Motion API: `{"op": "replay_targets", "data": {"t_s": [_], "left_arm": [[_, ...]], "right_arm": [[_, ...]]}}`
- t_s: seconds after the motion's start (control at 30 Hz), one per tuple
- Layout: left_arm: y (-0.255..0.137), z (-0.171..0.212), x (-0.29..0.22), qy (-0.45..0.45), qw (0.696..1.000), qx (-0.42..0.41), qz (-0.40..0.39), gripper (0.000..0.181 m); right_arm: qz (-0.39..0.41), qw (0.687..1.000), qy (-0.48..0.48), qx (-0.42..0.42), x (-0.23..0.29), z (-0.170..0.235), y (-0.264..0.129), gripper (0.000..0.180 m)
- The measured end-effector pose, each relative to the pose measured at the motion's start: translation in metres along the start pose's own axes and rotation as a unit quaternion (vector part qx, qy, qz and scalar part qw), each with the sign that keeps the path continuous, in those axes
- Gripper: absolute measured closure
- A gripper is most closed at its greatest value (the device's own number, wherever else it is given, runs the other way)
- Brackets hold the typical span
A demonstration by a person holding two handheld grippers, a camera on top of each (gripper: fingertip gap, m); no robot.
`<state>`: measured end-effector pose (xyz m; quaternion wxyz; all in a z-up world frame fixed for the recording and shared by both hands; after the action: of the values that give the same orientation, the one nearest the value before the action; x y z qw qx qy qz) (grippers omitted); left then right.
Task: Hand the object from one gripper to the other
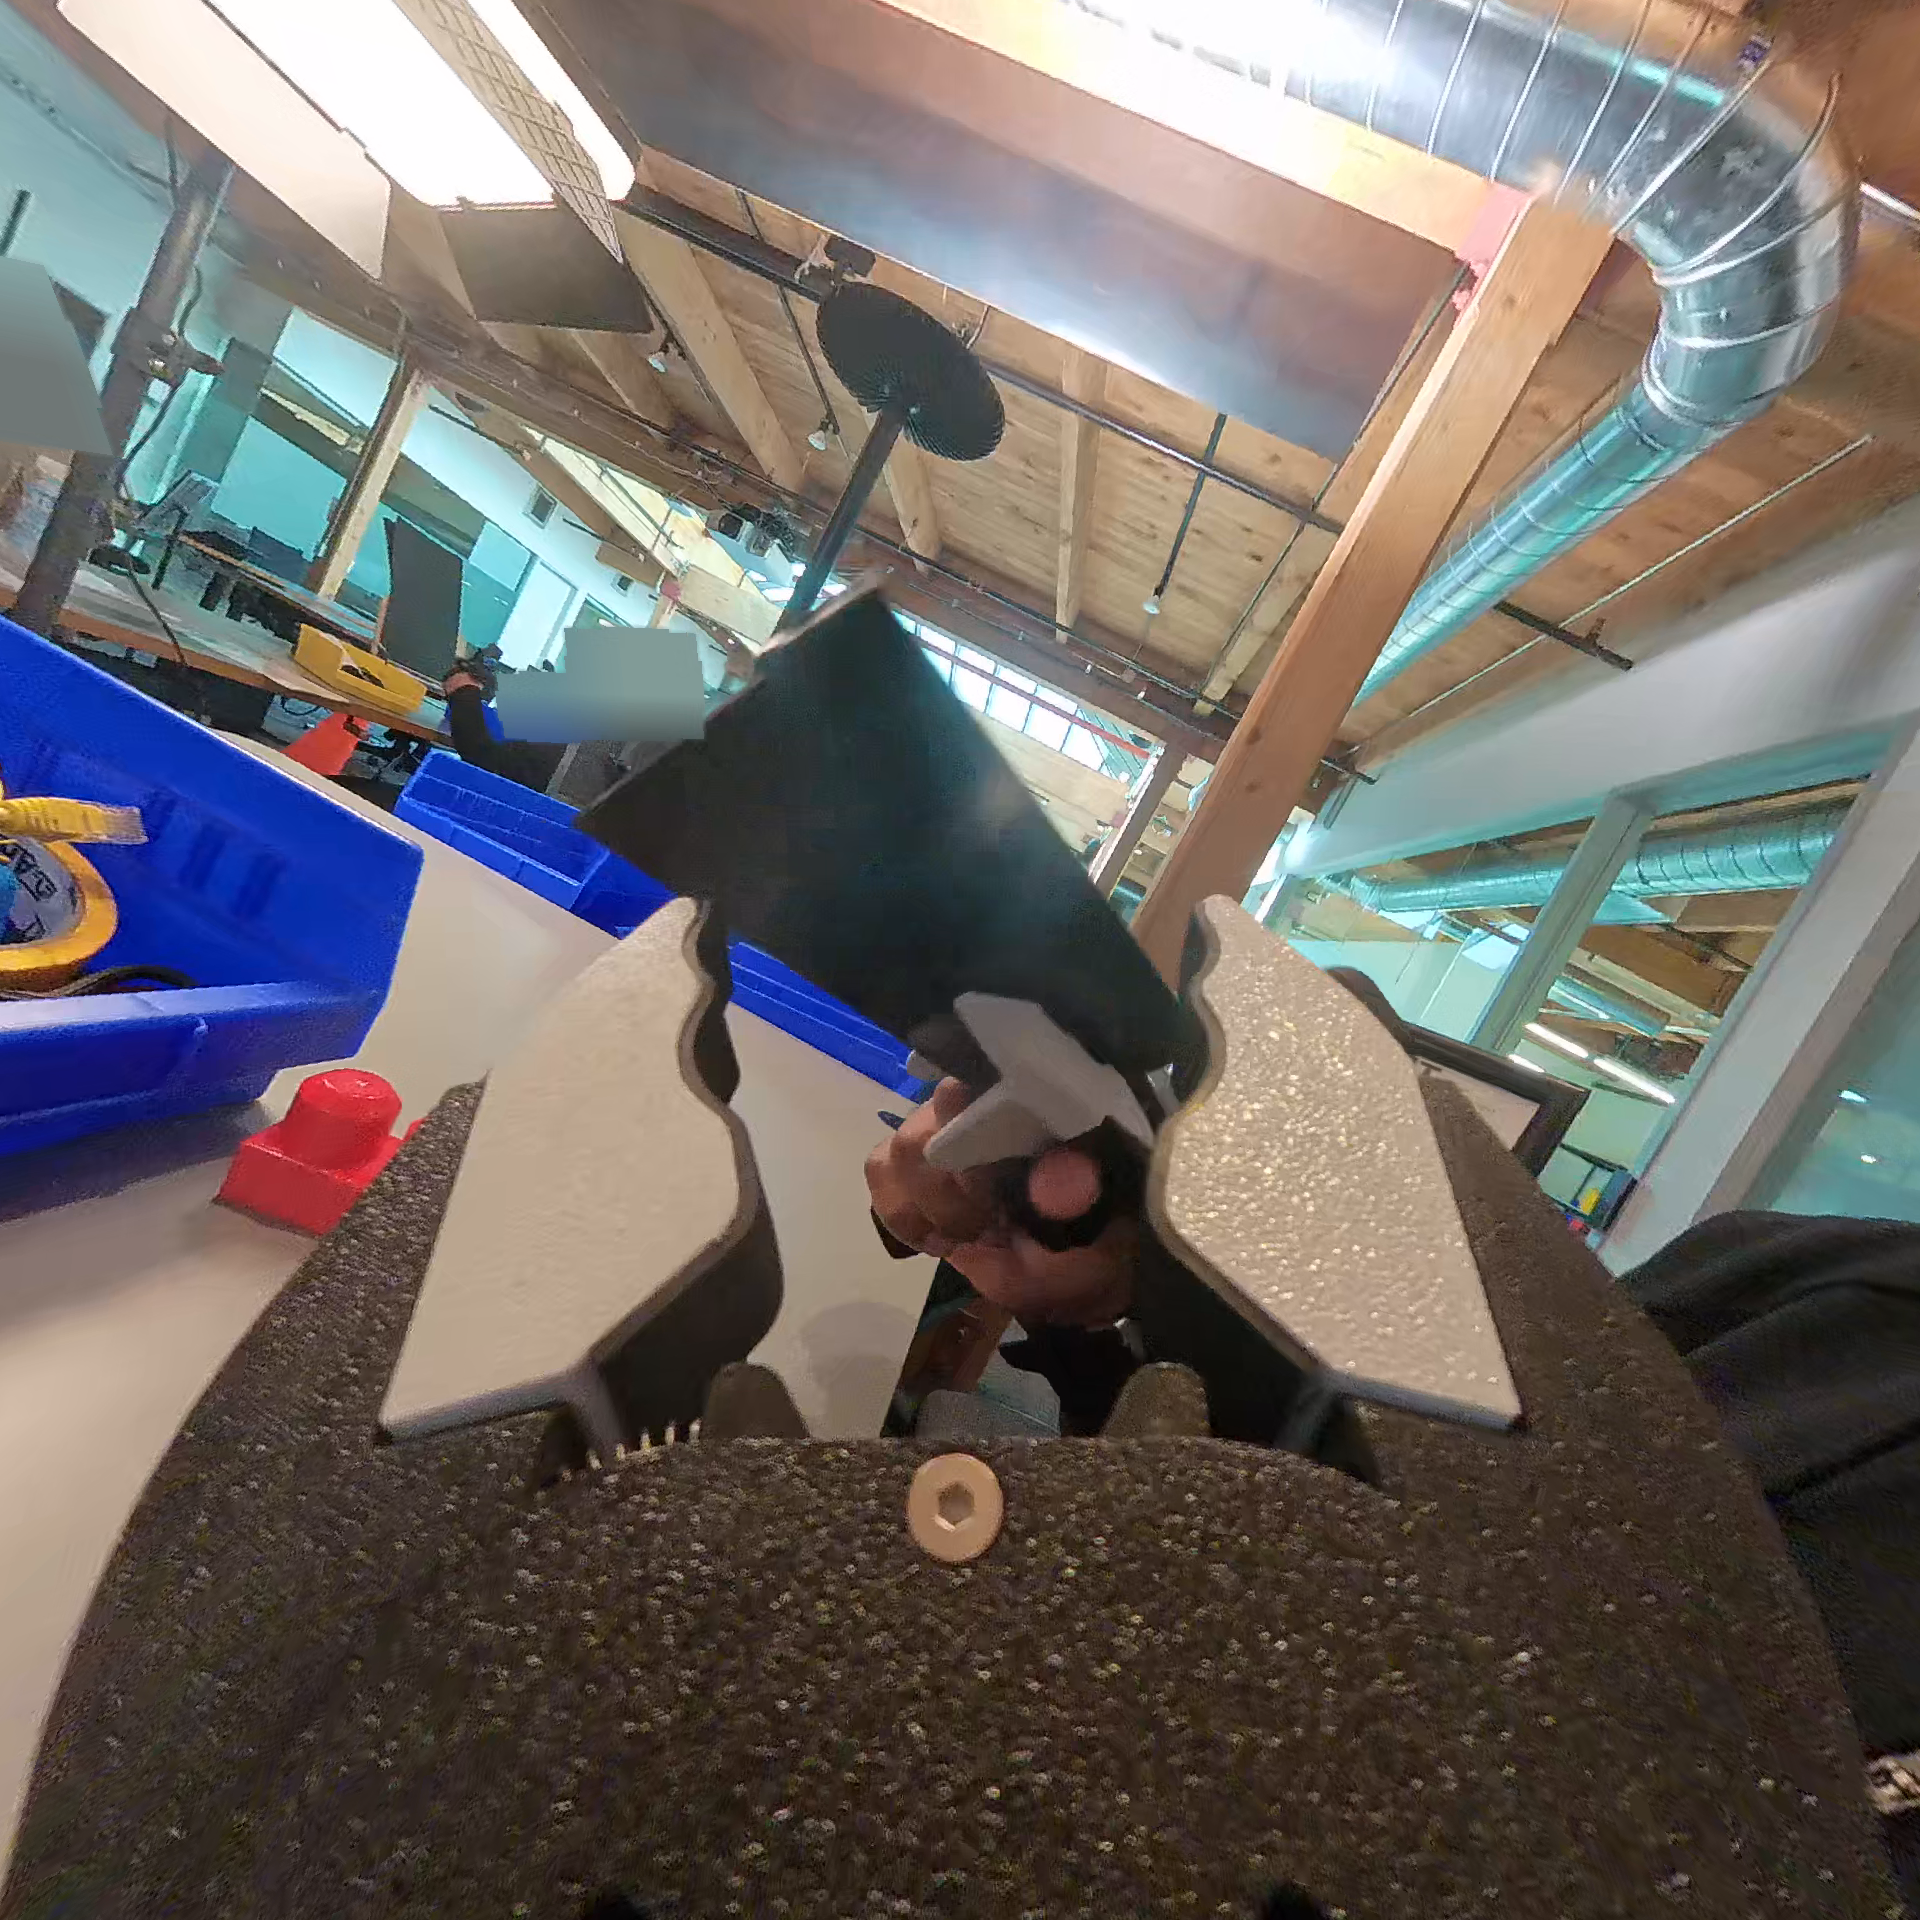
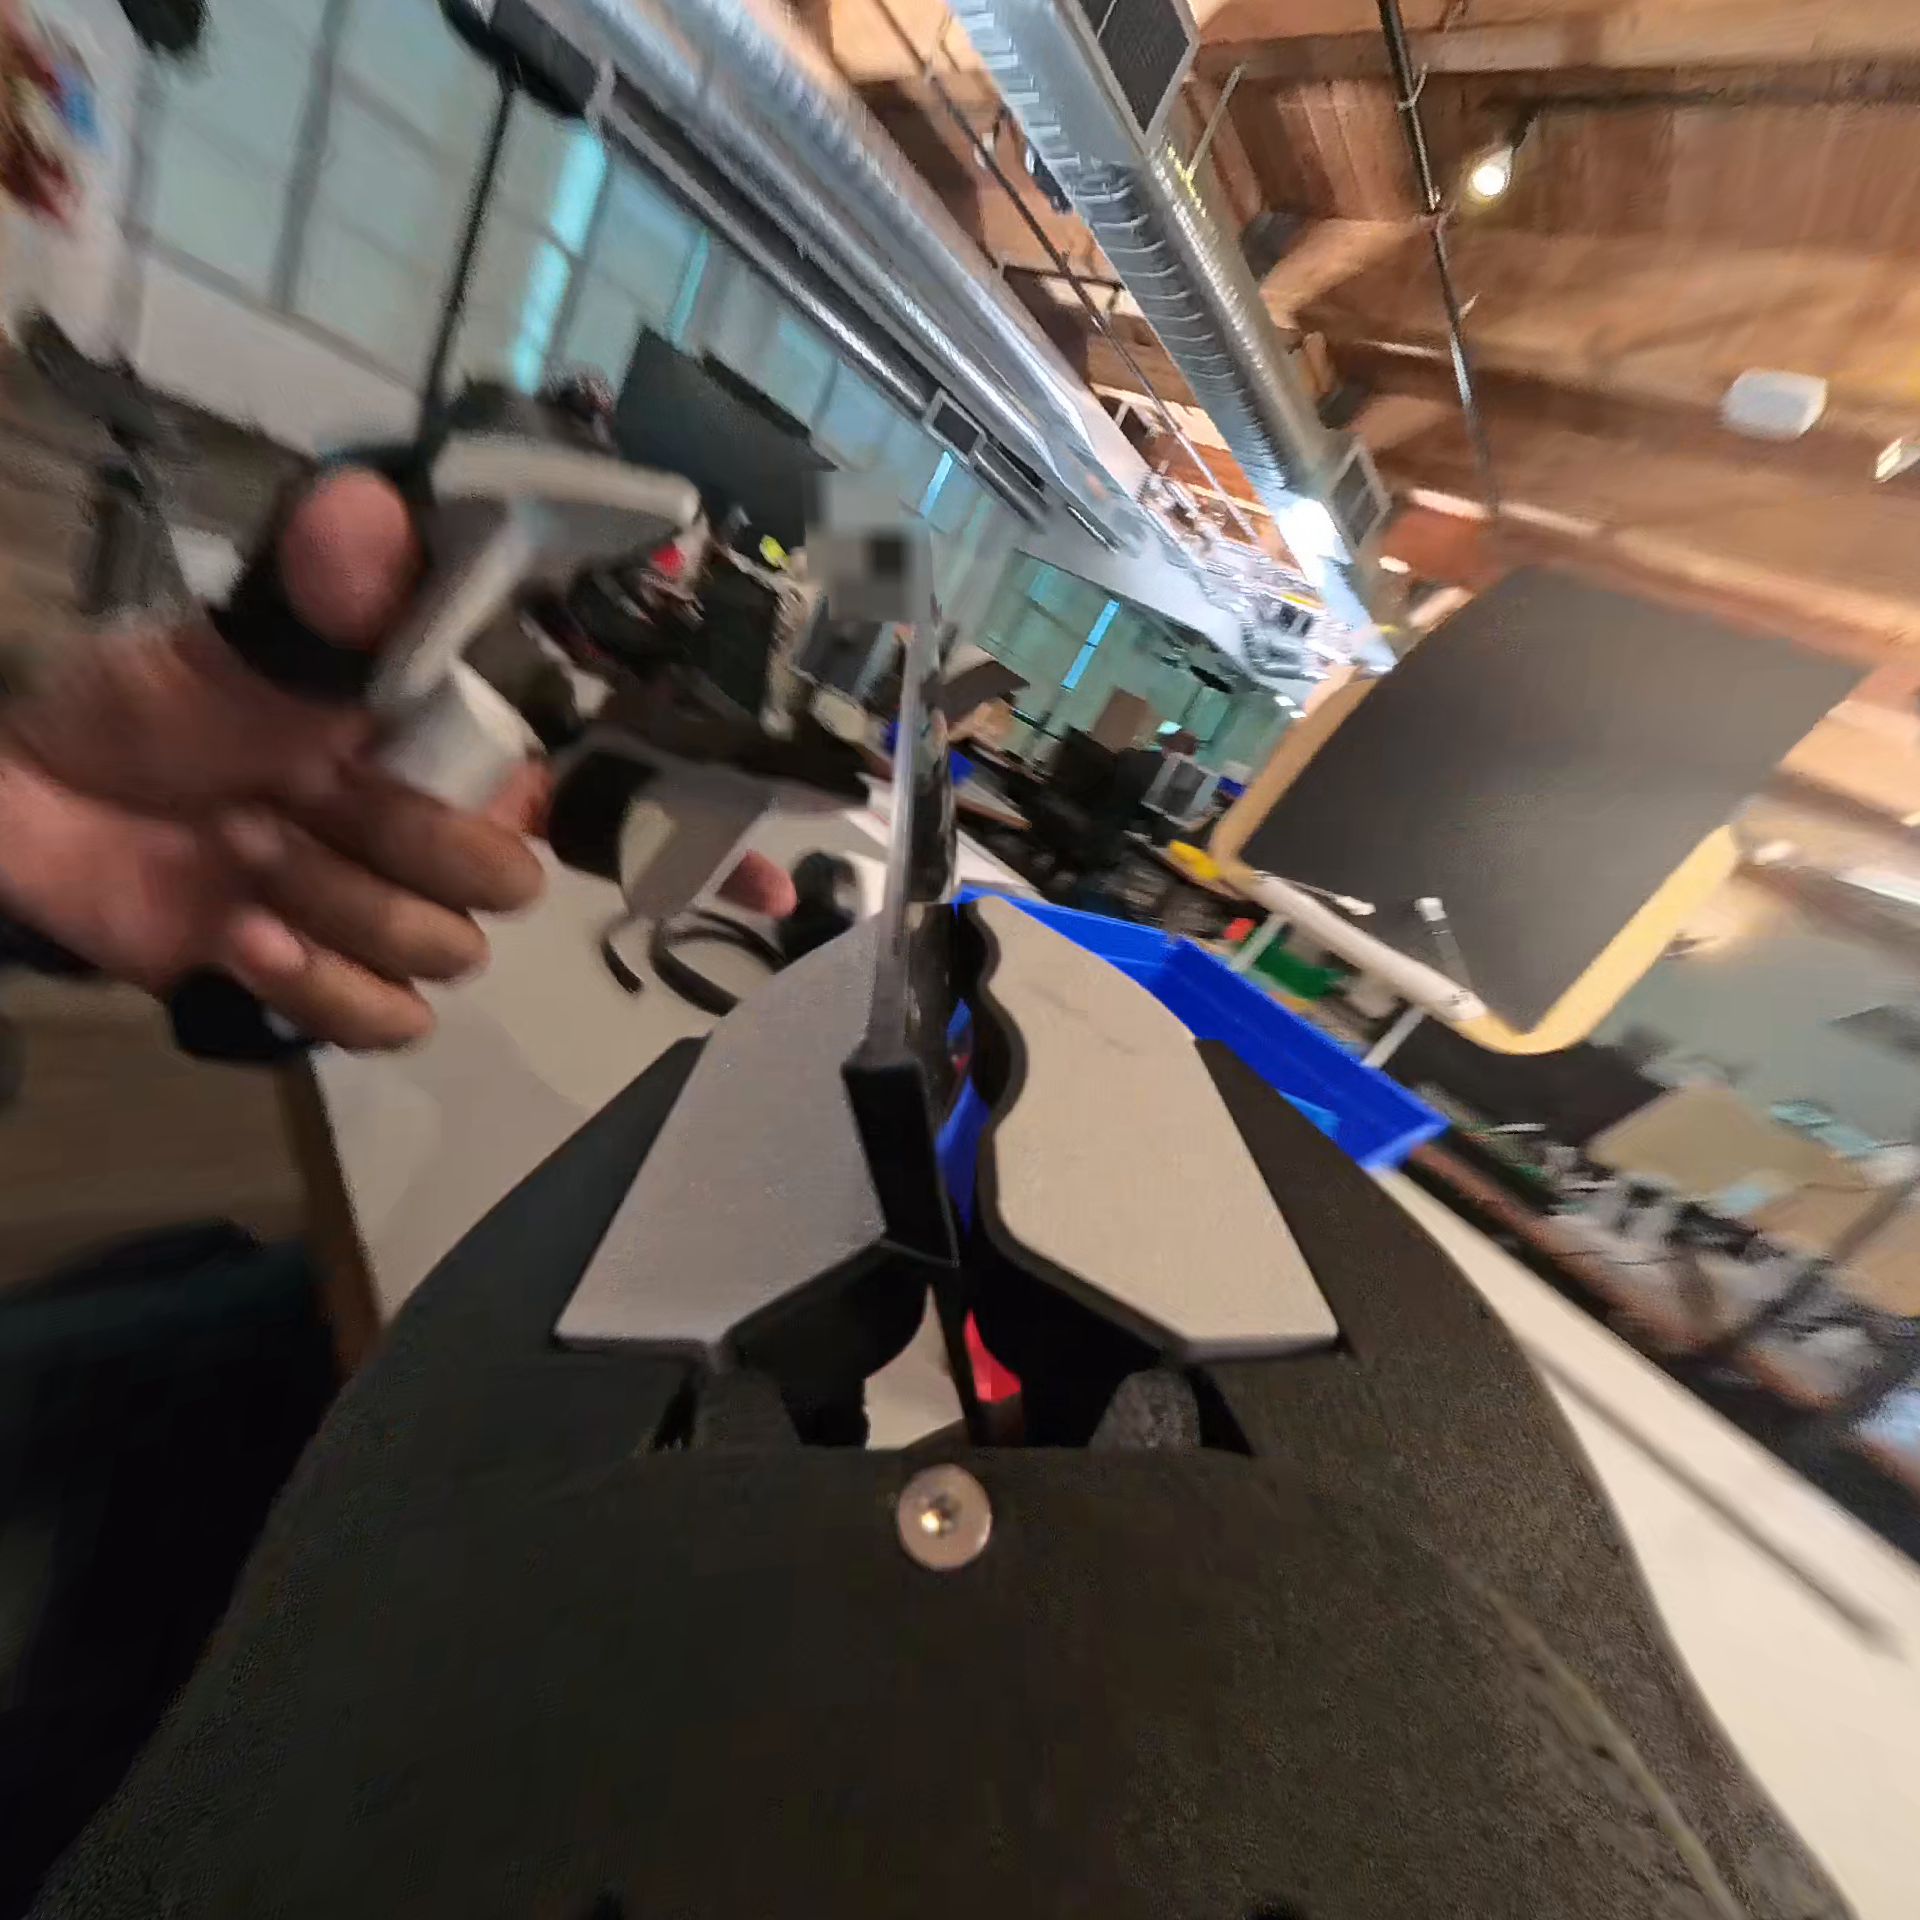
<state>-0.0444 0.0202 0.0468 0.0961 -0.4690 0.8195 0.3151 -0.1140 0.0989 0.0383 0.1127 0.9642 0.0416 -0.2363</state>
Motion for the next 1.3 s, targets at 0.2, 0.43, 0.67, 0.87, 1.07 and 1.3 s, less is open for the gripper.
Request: {"op": "replay_targets", "data": {"t_s": [0.2, 0.43, 0.67, 0.87, 1.07, 1.3], "left_arm": [[0.006, 0.015, 0.001, -0.059, 0.996, -0.023, 0.063, 0.101], [-0.003, 0.029, -0.014, 0.090, 0.990, 0.064, 0.090, 0.118], [-0.017, 0.045, -0.021, 0.186, 0.961, 0.182, 0.089, 0.135], [-0.013, 0.058, -0.019, 0.168, 0.956, 0.223, 0.089, 0.174], [-0.006, 0.043, -0.003, 0.032, 0.984, 0.172, 0.036, 0.176], [-0.009, 0.022, 0.015, -0.096, 0.990, 0.091, -0.037, 0.176]], "right_arm": [[-0.149, 0.960, 0.227, -0.067, 0.020, -0.017, -0.001, 0.177], [-0.274, 0.909, 0.313, 0.026, 0.041, -0.012, -0.005, 0.179], [-0.311, 0.895, 0.309, 0.086, 0.047, -0.006, -0.013, 0.180], [-0.287, 0.900, 0.311, 0.102, 0.043, 0.004, -0.008, 0.170], [-0.095, 0.980, 0.160, 0.071, -0.001, 0.015, 0.000, 0.128], [0.049, 0.994, -0.091, 0.041, -0.018, 0.016, -0.005, 0.122]]}}
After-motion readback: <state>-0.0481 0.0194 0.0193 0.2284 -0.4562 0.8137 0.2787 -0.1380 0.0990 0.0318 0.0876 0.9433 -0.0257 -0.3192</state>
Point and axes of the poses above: each gripper's, where its closed fingertips meet, y out along the fingers, z out of its underside, x = y × z across the jaws, the point moved 3 cm from there along -y, back along the fingers, and after that the axes turned 1 degree about y, right-handed, at the moved point
